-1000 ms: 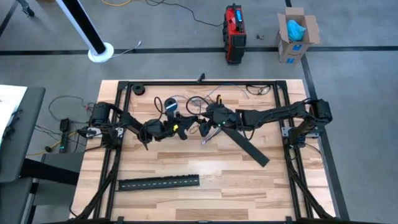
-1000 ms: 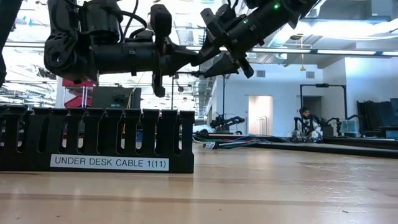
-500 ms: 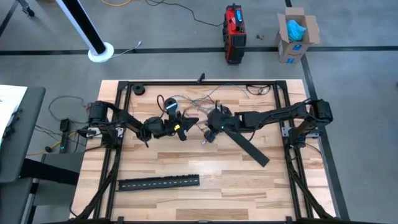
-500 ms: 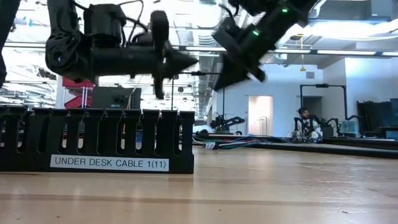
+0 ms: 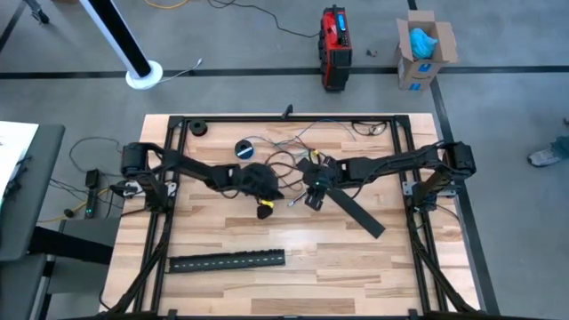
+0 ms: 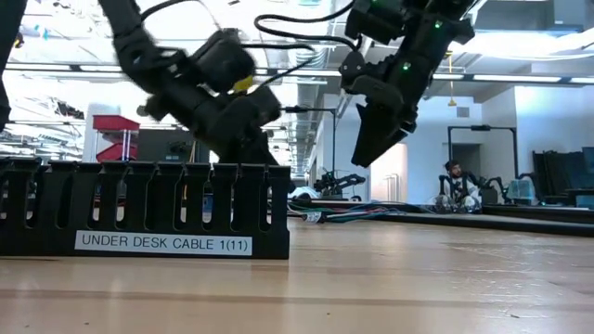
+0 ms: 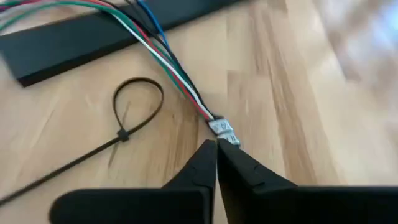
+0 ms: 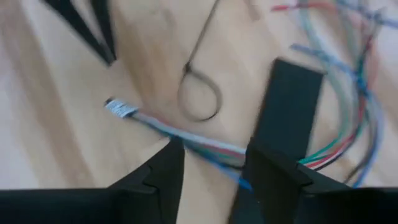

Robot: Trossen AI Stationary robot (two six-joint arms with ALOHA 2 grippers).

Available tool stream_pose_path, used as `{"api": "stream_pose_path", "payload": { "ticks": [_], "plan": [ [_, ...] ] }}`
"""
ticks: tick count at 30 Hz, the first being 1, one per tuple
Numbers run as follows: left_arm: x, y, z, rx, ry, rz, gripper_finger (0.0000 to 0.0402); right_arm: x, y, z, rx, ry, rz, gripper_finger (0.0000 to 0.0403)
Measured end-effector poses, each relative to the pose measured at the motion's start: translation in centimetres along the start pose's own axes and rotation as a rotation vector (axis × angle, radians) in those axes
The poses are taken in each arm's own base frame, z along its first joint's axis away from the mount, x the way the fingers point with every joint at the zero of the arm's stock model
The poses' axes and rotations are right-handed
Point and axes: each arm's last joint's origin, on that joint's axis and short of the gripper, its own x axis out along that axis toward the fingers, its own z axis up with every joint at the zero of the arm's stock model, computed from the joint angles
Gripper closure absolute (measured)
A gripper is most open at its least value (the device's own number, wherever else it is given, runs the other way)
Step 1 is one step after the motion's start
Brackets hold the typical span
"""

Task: Ziptie cables
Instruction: Wrap the cable wires with the black zip tie

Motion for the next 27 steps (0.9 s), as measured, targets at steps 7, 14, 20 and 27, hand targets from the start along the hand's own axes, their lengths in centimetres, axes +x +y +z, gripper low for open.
{"api": "stream_pose_path", "payload": {
  "ticks": [7,14,20,27],
  "plan": [
    [-1.9,2.4,4.3,0.144,0.140,0.218,0.0330,-0.8,0.0,-1.4,-0.087,0.129,-0.010,0.0200],
    [-3.8,5.6,6.6,0.529,0.324,0.181,0.0298,-1.6,0.2,-1.8,-0.159,0.153,-0.006,0.0199],
    [-4.6,8.0,6.3,0.536,0.291,0.089,0.0297,-2.7,0.6,-2.5,-0.197,0.190,-0.005,0.0198],
    [-3.2,8.3,5.2,0.561,0.313,-0.009,0.0297,-3.6,0.9,-3.0,-0.237,0.208,-0.001,0.0198]
  ]
}}
